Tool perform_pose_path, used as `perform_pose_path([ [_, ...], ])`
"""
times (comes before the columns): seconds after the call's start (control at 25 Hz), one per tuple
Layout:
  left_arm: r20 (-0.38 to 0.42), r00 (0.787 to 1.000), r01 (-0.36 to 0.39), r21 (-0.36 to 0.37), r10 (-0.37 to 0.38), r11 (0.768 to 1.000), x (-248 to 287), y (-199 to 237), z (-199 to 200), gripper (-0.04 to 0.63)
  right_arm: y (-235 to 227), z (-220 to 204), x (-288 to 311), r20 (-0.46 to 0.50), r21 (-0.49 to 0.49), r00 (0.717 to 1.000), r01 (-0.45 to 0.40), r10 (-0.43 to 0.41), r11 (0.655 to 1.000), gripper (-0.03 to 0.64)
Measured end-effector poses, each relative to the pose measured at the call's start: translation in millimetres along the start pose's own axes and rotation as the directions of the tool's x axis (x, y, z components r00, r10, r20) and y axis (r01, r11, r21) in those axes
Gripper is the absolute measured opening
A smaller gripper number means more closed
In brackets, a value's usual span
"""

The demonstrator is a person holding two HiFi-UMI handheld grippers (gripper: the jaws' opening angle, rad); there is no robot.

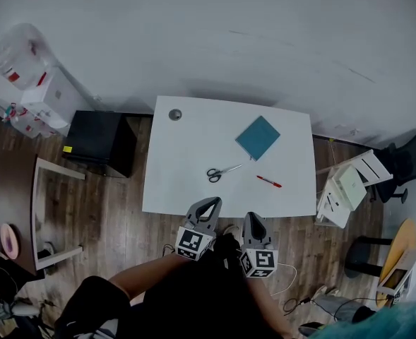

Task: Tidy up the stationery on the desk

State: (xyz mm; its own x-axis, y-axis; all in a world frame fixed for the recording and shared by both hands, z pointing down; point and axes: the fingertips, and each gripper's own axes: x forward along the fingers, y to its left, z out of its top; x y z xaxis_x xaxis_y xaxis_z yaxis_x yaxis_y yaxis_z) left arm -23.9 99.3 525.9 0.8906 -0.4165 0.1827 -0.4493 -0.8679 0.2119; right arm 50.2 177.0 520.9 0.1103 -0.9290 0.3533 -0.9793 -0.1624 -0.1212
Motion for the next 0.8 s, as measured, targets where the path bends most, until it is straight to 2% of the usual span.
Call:
perform_pose_path([
  [0.16,-0.002,1.0,0.008,-0.001,-0.008,1.0,19,6,4,0.014,-15,-4,17,-0.009,0.029,1.0,0.007,-0.007,1.0,0.035],
  [0.44,0.008,0.999,-0.031,-0.005,0.031,0.999,54,27,15,0.014,-47,6,62,-0.003,0.04,1.0,0.007,-0.007,0.999,0.035],
  [0.8,-0.06,0.997,-0.043,-0.028,0.041,0.999,138,49,16,0.014,-117,15,127,-0.03,0.063,0.999,0.024,-0.022,0.998,0.035],
])
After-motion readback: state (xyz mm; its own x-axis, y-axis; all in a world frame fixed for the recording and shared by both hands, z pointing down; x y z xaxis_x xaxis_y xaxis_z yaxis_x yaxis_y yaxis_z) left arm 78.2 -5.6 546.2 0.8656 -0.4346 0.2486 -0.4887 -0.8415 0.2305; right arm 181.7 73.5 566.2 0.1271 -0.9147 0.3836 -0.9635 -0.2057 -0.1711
